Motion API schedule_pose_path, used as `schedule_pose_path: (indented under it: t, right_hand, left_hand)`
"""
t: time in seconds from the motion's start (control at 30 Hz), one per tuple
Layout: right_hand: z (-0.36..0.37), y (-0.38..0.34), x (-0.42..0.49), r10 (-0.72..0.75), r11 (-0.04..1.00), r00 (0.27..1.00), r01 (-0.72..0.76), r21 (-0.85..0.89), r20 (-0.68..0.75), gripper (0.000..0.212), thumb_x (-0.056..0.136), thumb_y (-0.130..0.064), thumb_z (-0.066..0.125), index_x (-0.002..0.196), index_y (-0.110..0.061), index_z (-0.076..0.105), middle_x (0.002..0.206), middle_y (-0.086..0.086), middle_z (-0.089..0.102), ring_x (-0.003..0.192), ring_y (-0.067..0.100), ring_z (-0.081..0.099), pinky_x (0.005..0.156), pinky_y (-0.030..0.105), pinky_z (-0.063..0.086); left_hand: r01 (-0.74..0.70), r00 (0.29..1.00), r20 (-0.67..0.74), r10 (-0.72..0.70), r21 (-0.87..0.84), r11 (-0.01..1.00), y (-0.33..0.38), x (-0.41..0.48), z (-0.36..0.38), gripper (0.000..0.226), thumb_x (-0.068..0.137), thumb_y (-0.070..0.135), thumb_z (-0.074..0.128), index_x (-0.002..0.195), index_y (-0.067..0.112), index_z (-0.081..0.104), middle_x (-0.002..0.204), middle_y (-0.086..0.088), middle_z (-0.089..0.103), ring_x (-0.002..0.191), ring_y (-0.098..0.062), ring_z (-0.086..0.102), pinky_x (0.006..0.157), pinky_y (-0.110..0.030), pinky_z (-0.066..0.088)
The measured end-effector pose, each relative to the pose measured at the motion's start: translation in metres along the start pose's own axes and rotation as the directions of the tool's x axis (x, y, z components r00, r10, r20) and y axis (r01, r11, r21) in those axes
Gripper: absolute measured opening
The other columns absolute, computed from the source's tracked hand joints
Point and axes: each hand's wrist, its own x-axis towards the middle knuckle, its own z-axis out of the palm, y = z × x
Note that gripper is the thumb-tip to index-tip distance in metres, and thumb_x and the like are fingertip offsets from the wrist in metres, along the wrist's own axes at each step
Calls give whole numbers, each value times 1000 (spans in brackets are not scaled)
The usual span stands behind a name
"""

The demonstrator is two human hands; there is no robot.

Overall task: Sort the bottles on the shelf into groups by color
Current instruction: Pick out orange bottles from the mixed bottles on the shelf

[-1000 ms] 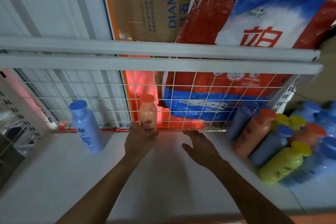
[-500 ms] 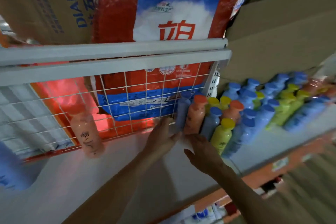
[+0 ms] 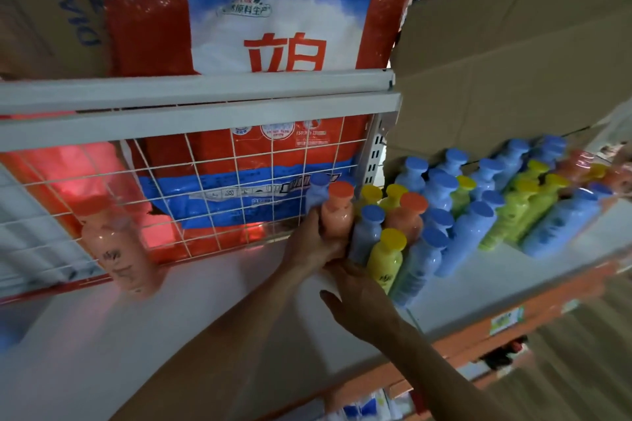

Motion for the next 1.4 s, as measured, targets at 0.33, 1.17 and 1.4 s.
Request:
schedule_pose_path:
  t: [0.33,1.17,1.4]
  right_hand:
    - [32,-19,30,-73,997,997,73,37,-10,47,78,-25,77,120,-8,63,115,10,66,105,29,65,90,38,52]
    - [84,-144,88,-182,983,954,183,19,238,52,94,-39,54,142,-23,42,145,-3,46,130,17,45,106,34,41]
    - [77,-137,71,-104,994,970,107,-4,219,54,95,-40,53,144,-23,39,145,0,46,130,17,45,107,32,39]
  left_hand:
    - [64,937,-348,-27,94,994,-53,-56,-68,43,74,57,68,109,45,45,107,18,61,103,-15,62,87,-40,52]
    - [99,732,-680,44,170,980,-131,-120,-175,74,82,44,74,141,22,35,138,-1,50,119,-13,52,93,-31,48]
    - [146,851,-525,3,241,959,-135,-143,-167,28,92,50,58,111,34,47,107,17,62,85,-5,61,76,-19,55]
